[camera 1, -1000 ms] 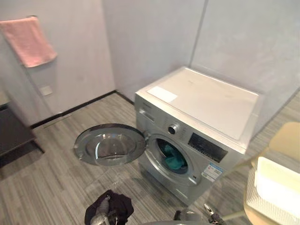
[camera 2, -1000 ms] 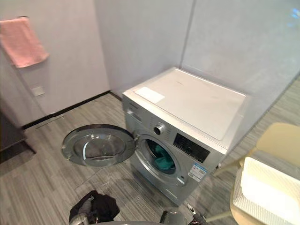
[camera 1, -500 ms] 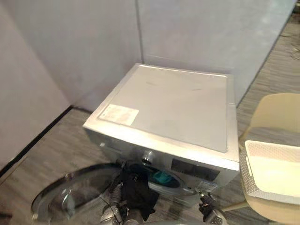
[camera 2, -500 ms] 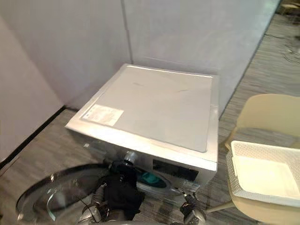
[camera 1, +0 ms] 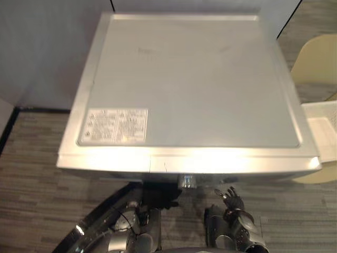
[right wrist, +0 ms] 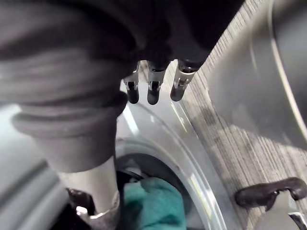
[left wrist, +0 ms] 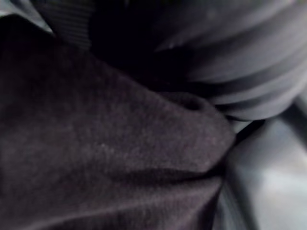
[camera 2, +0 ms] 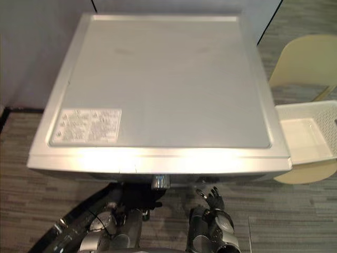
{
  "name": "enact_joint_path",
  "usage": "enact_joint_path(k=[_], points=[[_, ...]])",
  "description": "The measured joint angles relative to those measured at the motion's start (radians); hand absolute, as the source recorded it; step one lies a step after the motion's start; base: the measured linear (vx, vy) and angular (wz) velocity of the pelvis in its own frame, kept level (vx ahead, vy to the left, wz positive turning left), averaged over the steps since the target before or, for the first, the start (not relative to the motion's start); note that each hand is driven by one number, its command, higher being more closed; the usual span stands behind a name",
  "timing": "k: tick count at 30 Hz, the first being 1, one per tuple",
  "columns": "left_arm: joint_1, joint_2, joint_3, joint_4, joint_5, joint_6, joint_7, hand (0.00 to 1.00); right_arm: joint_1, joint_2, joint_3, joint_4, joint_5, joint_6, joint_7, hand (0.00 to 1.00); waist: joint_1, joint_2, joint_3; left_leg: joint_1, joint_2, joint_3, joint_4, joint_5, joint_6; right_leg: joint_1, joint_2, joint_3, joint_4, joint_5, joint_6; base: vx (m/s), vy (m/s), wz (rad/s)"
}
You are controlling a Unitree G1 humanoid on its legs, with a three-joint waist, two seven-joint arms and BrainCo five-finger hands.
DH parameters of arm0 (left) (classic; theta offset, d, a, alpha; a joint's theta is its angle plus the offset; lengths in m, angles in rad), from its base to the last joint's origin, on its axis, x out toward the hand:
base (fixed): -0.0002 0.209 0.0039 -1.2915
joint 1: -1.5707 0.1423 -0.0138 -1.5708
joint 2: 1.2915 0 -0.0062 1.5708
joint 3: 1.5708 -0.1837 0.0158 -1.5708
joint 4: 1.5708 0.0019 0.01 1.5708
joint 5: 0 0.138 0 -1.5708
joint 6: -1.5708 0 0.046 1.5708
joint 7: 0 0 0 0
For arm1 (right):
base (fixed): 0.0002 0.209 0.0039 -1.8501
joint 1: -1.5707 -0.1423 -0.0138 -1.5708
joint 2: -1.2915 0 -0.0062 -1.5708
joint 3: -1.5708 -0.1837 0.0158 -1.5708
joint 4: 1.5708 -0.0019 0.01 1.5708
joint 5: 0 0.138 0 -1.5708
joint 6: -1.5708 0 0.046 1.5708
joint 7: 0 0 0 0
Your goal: Pick up the laundry basket with both hands and put the clothes into the washing machine.
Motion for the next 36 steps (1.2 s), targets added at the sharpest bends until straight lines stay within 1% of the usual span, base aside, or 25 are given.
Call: enact_joint_path(k=[2, 3, 4, 5, 6, 7, 8, 10, 13, 15, 17, 18, 20, 22, 23, 24, 25, 26, 29, 31, 32, 33, 34, 35, 36], points=[[-0.054, -0.008, -0.019, -0.023, -0.023, -0.028, 0.013, 1.00, -0.025, 0.010, -0.001, -0.025, 0.025, -0.012, -0.004, 0.00, 0.008, -0.001, 0.034, -0.087, 0.004, -0.001, 0.058, 0.000, -0.001, -0.090, -0.002, 0.001, 0.102, -0.030, -0.007, -0.33, -0.019, 0.26], [-0.095, -0.009, -0.045, -0.027, -0.026, -0.035, 0.023, 1.00, -0.040, 0.012, -0.002, -0.035, 0.042, -0.018, -0.011, 0.00, 0.020, -0.009, 0.039, -0.149, 0.008, 0.003, 0.077, 0.003, -0.006, -0.158, -0.006, 0.001, 0.152, -0.041, -0.009, -0.29, -0.056, 0.33], [-0.128, -0.010, -0.061, -0.027, -0.026, -0.037, 0.025, 1.00, -0.061, 0.024, -0.001, -0.037, 0.049, -0.021, -0.017, 0.00, 0.020, -0.030, 0.051, -0.195, 0.006, 0.006, 0.108, 0.009, -0.020, -0.209, -0.021, 0.006, 0.178, -0.047, -0.010, -0.31, -0.004, 0.16], [-0.159, -0.016, -0.096, -0.026, -0.026, -0.041, 0.028, 1.00, -0.069, 0.025, -0.002, -0.059, 0.068, -0.033, -0.023, 0.00, 0.027, -0.020, 0.050, -0.241, 0.021, -0.003, 0.229, -0.001, -0.013, -0.273, -0.013, 0.000, 0.232, -0.052, -0.010, -0.16, 0.050, -0.07], [-0.175, -0.016, -0.116, -0.027, -0.026, -0.041, 0.030, 1.00, -0.068, 0.020, -0.003, -0.080, 0.072, -0.039, -0.025, 0.00, 0.028, -0.020, 0.053, -0.247, 0.028, -0.005, 0.232, -0.075, -0.005, -0.301, -0.003, -0.003, 0.264, -0.057, -0.007, -0.17, 0.039, -0.18], [-0.223, -0.018, -0.146, -0.020, -0.026, -0.040, 0.033, 1.00, -0.082, 0.021, -0.001, -0.106, 0.080, -0.050, -0.030, 0.00, 0.029, -0.043, 0.076, -0.310, 0.026, -0.010, 0.268, -0.075, -0.007, -0.369, 0.000, 0.015, 0.317, -0.060, -0.008, -0.20, 0.003, -0.16], [-0.272, -0.028, -0.175, 0.001, -0.026, -0.039, 0.040, 1.00, -0.102, 0.017, -0.002, -0.123, 0.093, -0.062, -0.045, 0.00, 0.031, -0.049, 0.081, -0.386, 0.027, -0.019, 0.303, -0.075, -0.008, -0.442, 0.005, 0.019, 0.355, -0.060, -0.008, -0.17, -0.010, -0.12], [-0.346, -0.043, -0.205, 0.043, -0.026, -0.035, 0.043, 1.00, -0.132, 0.009, -0.003, -0.148, 0.111, -0.076, -0.055, 0.00, 0.035, -0.054, 0.100, -0.466, 0.028, -0.024, 0.348, -0.075, -0.008, -0.524, 0.013, 0.031, 0.407, -0.060, -0.007, -0.14, 0.016, -0.17], [-0.462, -0.053, -0.203, 0.112, -0.027, -0.022, 0.063, 1.00, -0.168, -0.003, 0.012, -0.201, 0.123, -0.088, -0.090, 0.00, 0.037, -0.060, 0.119, -0.567, 0.039, -0.017, 0.390, -0.073, -0.009, -0.642, 0.024, 0.054, 0.467, -0.061, -0.006, -0.10, -0.014, -0.20], [-0.545, -0.053, -0.175, 0.150, -0.030, -0.011, 0.086, 1.00, -0.186, -0.009, 0.019, -0.230, 0.133, -0.093, -0.097, 0.00, 0.035, -0.062, 0.120, -0.611, 0.048, -0.015, 0.402, -0.064, -0.013, -0.696, 0.038, 0.064, 0.487, -0.057, -0.002, -0.05, -0.047, -0.29], [-0.644, -0.052, -0.110, 0.175, -0.046, -0.003, 0.115, 1.00, -0.195, -0.007, 0.022, -0.260, 0.145, -0.100, -0.111, 0.00, 0.030, -0.064, 0.122, -0.649, 0.068, -0.012, 0.416, -0.051, -0.014, -0.741, 0.058, 0.070, 0.501, -0.053, -0.004, -0.02, -0.043, -0.33], [-0.717, -0.040, -0.053, 0.181, -0.073, -0.002, 0.142, 1.00, -0.206, -0.007, 0.023, -0.275, 0.146, -0.102, -0.111, 0.00, 0.018, -0.078, 0.129, -0.665, 0.077, -0.002, 0.420, -0.049, -0.011, -0.769, 0.067, 0.082, 0.511, -0.051, -0.004, 0.00, -0.055, -0.35], [-0.885, 0.034, 0.026, 0.226, -0.131, 0.009, 0.183, 1.00, -0.220, -0.008, 0.029, -0.296, 0.155, -0.109, -0.112, 0.00, -0.003, -0.088, 0.134, -0.700, 0.098, 0.000, 0.427, -0.044, -0.012, -0.815, 0.093, 0.088, 0.513, -0.039, -0.010, 0.01, -0.060, -0.41], [-1.026, 0.118, 0.093, 0.279, -0.216, 0.014, 0.207, 1.00, -0.217, -0.006, 0.031, -0.310, 0.166, -0.119, -0.109, 0.00, -0.036, -0.091, 0.136, -0.726, 0.114, 0.001, 0.427, -0.043, -0.013, -0.843, 0.106, 0.090, 0.515, -0.036, -0.013, 0.02, -0.044, -0.24], [-1.111, 0.160, 0.118, 0.321, -0.268, 0.019, 0.219, 1.00, -0.217, -0.005, 0.023, -0.303, 0.175, -0.119, -0.107, 0.00, -0.046, -0.093, 0.134, -0.727, 0.119, 0.001, 0.429, -0.043, -0.013, -0.849, 0.113, 0.092, 0.519, -0.035, -0.015, 0.02, -0.046, -0.15], [-1.145, 0.181, 0.119, 0.322, -0.286, 0.019, 0.221, 1.00, -0.212, -0.008, 0.017, -0.295, 0.178, -0.118, -0.106, 0.00, -0.046, -0.093, 0.134, -0.727, 0.128, 0.001, 0.428, -0.043, -0.014, -0.850, 0.117, 0.092, 0.519, -0.034, -0.015, 0.01, -0.068, -0.14], [-1.223, 0.218, 0.130, 0.301, -0.306, -0.004, 0.220, 1.00, -0.205, -0.006, 0.003, -0.275, 0.183, -0.120, -0.099, 0.00, -0.052, -0.096, 0.132, -0.735, 0.132, -0.002, 0.420, -0.040, -0.021, -0.861, 0.125, 0.087, 0.515, -0.031, -0.023, -0.01, -0.060, -0.07], [-1.223, 0.219, 0.133, 0.263, -0.308, -0.030, 0.222, 1.00, -0.204, -0.002, -0.002, -0.261, 0.184, -0.119, -0.093, 0.00, -0.059, -0.104, 0.127, -0.742, 0.132, -0.004, 0.417, -0.038, -0.023, -0.869, 0.125, 0.085, 0.517, -0.029, -0.026, -0.03, -0.072, -0.03], [-1.282, 0.274, 0.077, 0.187, -0.362, -0.069, 0.229, 1.00, -0.180, 0.005, -0.025, -0.223, 0.189, -0.118, -0.081, 0.00, -0.059, -0.106, 0.126, -0.782, 0.148, -0.031, 0.408, -0.026, -0.042, -0.905, 0.140, 0.062, 0.514, -0.010, -0.052, -0.06, -0.043, -0.04], [-1.333, 0.318, 0.053, 0.186, -0.400, -0.093, 0.253, 1.00, -0.157, 0.015, -0.058, -0.235, 0.220, -0.123, -0.064, 0.00, -0.064, -0.108, 0.126, -0.811, 0.147, -0.029, 0.388, -0.018, -0.053, -0.947, 0.145, 0.066, 0.509, 0.003, -0.064, -0.11, -0.032, -0.04], [-1.355, 0.344, 0.035, 0.185, -0.421, -0.118, 0.274, 1.00, -0.153, 0.018, -0.065, -0.232, 0.223, -0.121, -0.057, 0.00, -0.068, -0.109, 0.127, -0.822, 0.148, -0.028, 0.370, -0.014, -0.060, -0.966, 0.146, 0.077, 0.499, 0.015, -0.072, -0.11, -0.026, -0.01], [-1.361, 0.354, 0.030, 0.183, -0.428, -0.127, 0.285, 1.00, -0.148, 0.019, -0.069, -0.233, 0.227, -0.112, -0.055, 0.00, -0.070, -0.111, 0.126, -0.825, 0.148, -0.027, 0.361, -0.011, -0.065, -0.974, 0.149, 0.082, 0.494, 0.016, -0.075, -0.10, -0.024, -0.10], [-1.363, 0.375, 0.028, 0.172, -0.429, -0.152, 0.325, 1.00, -0.137, 0.019, -0.068, -0.235, 0.232, -0.105, -0.047, 0.00, -0.075, -0.111, 0.126, -0.825, 0.153, -0.028, 0.347, -0.007, -0.071, -0.977, 0.160, 0.082, 0.479, 0.027, -0.087, -0.08, -0.012, -0.23], [-1.363, 0.393, 0.028, 0.144, -0.426, -0.176, 0.368, 0.00, -0.113, 0.020, -0.069, -0.255, 0.233, -0.105, -0.044, 0.00, -0.074, -0.111, 0.126, -0.826, 0.159, -0.028, 0.335, -0.001, -0.075, -0.983, 0.163, 0.078, 0.466, 0.031, -0.090, -0.06, -0.012, -0.26], [-1.363, 0.398, 0.030, 0.135, -0.424, -0.190, 0.383, 0.00, -0.098, 0.019, -0.069, -0.264, 0.233, -0.106, -0.044, 0.00, -0.072, -0.111, 0.126, -0.826, 0.165, -0.028, 0.330, 0.007, -0.071, -0.985, 0.163, 0.075, 0.462, 0.033, -0.092, -0.03, -0.009, -0.19]])
